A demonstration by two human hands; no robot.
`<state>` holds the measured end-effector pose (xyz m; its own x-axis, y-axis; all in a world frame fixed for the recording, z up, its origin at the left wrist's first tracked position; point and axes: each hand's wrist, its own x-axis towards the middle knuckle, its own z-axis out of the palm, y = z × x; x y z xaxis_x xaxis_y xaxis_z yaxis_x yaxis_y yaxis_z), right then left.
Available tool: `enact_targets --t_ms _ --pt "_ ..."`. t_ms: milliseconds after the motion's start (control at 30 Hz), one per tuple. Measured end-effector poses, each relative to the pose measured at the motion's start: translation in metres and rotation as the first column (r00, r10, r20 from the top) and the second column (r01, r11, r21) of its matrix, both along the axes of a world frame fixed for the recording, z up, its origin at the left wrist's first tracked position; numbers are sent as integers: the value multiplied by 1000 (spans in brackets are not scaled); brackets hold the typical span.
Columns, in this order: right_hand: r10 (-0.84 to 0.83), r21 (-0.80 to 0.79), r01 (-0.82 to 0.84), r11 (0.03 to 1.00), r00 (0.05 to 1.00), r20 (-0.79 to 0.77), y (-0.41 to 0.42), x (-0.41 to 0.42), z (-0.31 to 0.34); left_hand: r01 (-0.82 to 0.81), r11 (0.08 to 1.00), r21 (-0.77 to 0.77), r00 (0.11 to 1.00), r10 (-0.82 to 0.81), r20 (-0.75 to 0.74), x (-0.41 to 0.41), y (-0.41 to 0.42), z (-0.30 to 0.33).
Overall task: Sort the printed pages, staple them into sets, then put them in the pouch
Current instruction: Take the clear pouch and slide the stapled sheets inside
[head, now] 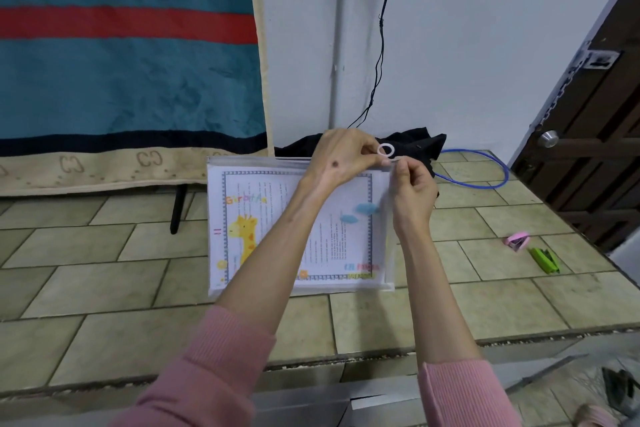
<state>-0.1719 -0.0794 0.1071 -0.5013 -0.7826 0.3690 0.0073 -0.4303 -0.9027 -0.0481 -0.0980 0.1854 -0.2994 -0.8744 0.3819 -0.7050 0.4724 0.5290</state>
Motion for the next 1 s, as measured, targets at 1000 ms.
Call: enact_targets --t_ms 1000 --pt "55 242 -71 968 996 73 10 -39 10 -258 923 287 896 339 -285 191 -1 -31"
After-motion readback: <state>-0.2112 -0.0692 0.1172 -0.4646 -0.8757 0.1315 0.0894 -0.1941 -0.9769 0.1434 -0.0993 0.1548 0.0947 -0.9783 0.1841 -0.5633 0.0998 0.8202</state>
